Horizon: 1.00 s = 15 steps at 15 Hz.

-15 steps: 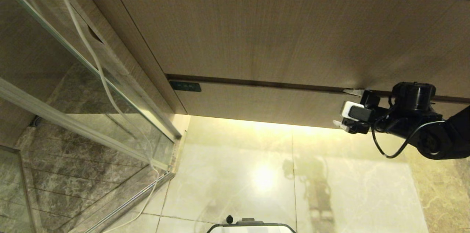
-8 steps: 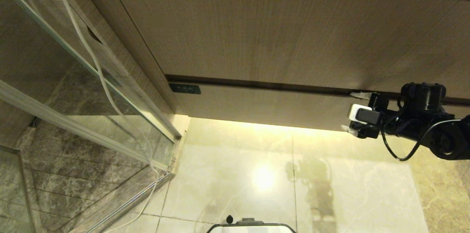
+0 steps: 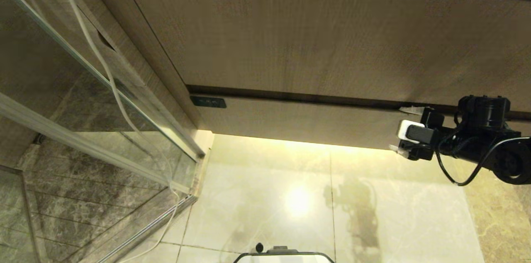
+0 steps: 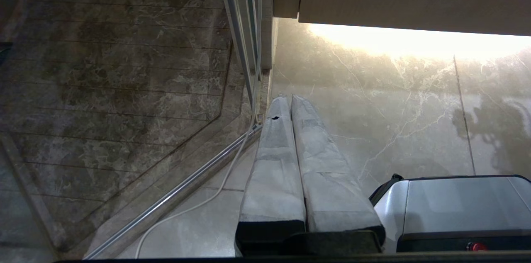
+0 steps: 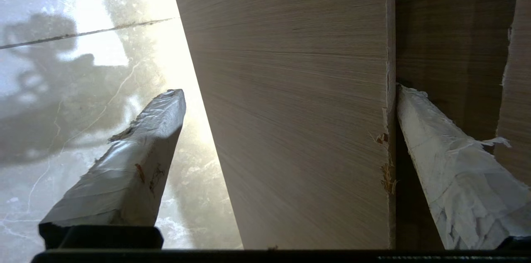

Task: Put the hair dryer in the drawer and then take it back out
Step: Pull open the drawer

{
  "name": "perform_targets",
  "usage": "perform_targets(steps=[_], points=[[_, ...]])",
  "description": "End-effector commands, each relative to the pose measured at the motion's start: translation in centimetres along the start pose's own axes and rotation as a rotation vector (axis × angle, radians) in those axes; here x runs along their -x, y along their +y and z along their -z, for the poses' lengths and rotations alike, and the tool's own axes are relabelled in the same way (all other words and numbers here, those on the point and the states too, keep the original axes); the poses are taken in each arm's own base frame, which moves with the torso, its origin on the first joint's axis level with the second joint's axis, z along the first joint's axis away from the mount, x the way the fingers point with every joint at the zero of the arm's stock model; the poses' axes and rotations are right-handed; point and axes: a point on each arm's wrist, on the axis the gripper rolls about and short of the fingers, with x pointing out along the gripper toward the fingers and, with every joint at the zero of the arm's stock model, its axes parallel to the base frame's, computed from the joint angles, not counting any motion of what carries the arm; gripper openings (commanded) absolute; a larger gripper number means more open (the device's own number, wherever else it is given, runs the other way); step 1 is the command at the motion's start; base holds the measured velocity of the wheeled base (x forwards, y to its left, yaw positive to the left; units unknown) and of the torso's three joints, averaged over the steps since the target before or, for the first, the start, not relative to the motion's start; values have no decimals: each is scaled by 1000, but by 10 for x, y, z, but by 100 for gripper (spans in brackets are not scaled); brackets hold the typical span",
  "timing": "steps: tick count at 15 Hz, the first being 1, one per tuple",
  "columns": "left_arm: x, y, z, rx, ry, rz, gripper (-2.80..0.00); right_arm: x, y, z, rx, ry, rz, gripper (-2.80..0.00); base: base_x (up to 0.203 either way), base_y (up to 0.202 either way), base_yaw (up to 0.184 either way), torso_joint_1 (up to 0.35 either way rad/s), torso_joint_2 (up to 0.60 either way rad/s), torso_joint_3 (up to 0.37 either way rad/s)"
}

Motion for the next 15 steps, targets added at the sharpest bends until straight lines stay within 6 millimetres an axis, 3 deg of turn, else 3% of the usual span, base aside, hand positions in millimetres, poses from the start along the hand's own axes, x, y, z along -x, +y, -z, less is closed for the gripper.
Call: perform_targets(steps=[1,15], points=[[0,0,0,0,-2,0,-280,3,3,0,10,0,-10,0,0,0,0,0,0,0],[0,0,0,0,0,0,-280,15,-2,5,13,98,-22,0,0,0,0,0,0,0]])
